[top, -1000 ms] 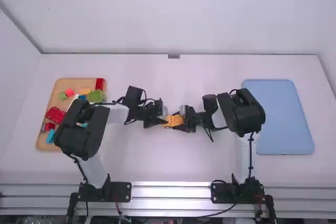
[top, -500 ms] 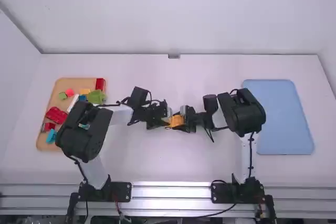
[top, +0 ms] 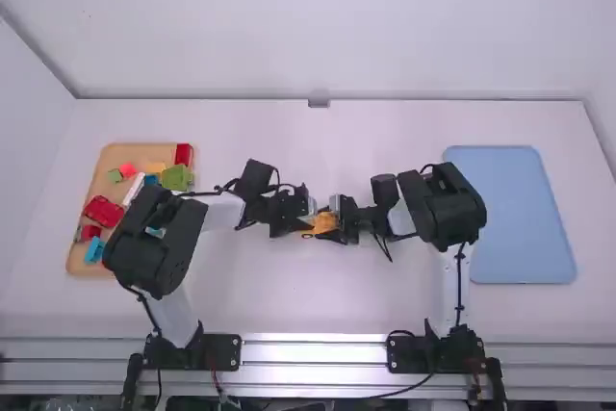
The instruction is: Assemble lego blocks to make yellow taxi
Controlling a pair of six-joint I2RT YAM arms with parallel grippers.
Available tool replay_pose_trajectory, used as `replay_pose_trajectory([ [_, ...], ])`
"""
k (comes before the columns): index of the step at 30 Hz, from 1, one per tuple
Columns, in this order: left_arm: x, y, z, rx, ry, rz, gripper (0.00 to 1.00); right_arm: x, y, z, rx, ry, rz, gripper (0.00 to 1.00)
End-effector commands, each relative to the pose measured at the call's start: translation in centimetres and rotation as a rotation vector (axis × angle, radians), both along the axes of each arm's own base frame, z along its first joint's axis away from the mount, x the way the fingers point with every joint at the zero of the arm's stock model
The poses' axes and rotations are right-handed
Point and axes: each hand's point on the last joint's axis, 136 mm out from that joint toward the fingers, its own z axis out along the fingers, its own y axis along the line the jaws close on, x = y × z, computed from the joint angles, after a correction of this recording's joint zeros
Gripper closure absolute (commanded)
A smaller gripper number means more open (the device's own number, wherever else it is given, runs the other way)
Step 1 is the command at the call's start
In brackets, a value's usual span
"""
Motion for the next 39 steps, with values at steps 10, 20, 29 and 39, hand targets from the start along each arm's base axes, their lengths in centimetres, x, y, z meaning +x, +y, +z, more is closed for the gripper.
replay_pose_trajectory([
  [10, -0.6, -0.9, 0.6, -0.083, 0.007, -0.042, 0.91, -1.5, -0.5, -2.5, -0.066, 0.12, -0.034, 0.48],
  [20, -1.1, -1.4, 1.0, -0.112, 0.02, -0.065, 0.91, -1.5, -0.5, -2.5, -0.066, 0.116, -0.035, 0.48],
  [29, -1.8, -1.4, 0.3, -0.124, 0.005, -0.074, 0.89, -1.5, -0.5, -2.5, -0.065, 0.119, -0.033, 0.48],
  [39, -1.3, -2.1, 0.4, -0.181, 0.019, -0.029, 0.91, -1.5, -0.5, -2.4, -0.064, 0.117, -0.033, 0.48],
])
